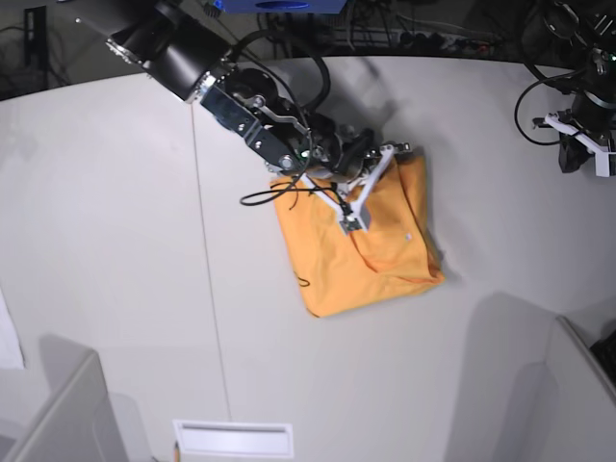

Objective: Fold the T-shirt properly
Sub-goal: 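Pinch the bundle's edge with the right gripper and tuck it under, then lower the left gripper onto the bundle's side and grasp its edge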

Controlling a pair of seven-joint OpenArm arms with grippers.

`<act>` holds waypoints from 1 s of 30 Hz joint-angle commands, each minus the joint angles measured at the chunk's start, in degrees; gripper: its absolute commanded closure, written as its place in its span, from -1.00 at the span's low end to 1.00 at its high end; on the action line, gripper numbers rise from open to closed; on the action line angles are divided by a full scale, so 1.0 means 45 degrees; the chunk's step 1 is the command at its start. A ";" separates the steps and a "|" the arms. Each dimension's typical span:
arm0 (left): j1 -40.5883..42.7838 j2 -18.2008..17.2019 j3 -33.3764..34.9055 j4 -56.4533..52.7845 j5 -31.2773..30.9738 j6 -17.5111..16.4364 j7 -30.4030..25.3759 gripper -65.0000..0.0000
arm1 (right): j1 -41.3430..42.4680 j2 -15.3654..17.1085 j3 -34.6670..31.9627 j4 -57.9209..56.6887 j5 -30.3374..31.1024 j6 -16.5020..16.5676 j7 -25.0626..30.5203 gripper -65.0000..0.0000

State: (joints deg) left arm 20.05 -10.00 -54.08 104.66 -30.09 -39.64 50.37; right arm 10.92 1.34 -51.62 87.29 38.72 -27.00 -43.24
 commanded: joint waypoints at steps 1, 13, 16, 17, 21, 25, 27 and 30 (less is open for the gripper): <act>0.0144 -0.0171 -0.0084 0.0156 -0.0240 -0.0081 -0.0282 1.00 | 0.0260 -0.0269 -0.0320 -0.0066 -0.0155 0.0267 0.0125 1.00; 0.0027 0.0044 0.0053 0.0156 -0.0279 -0.0081 -0.0263 1.00 | 0.1042 -0.1051 -0.2117 -0.0476 -0.0272 0.1009 0.0789 1.00; 0.0008 0.0161 0.0561 0.0214 -0.0279 -0.0081 -0.0263 1.00 | 0.1002 -0.0445 -0.2059 0.0989 -0.0214 0.0951 0.0418 1.00; 0.0008 0.0239 0.0717 0.0253 -0.0279 -0.0081 -0.0263 1.00 | 0.1002 -0.0289 -0.2059 0.1438 -0.0214 0.0912 0.0223 1.00; 0.0008 0.0669 0.1303 0.0449 -0.0298 -0.0081 -0.0282 1.00 | 0.0592 0.0727 -0.0945 0.2923 -0.0194 0.0892 -0.0109 1.00; -0.0266 0.1216 0.1362 0.0507 -0.0982 -0.0081 -0.0282 1.00 | -0.0365 0.1450 0.1341 0.4037 -0.0214 0.0951 -0.0129 1.00; -0.0422 0.1216 0.1382 0.0390 -0.1959 -0.0081 -0.0282 1.00 | -0.0658 0.1899 0.2024 0.4486 -0.0214 0.0970 -0.0148 1.00; -0.0754 0.1275 0.1401 0.0371 -0.3072 -0.0081 -0.0243 0.42 | -0.0873 0.2485 0.2474 0.4838 -0.0214 0.0990 -0.0168 1.00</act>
State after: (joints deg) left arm 16.78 -3.81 -47.57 105.56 -42.59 -39.48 50.41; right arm 6.07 12.95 -40.69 107.72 37.39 -23.11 -45.08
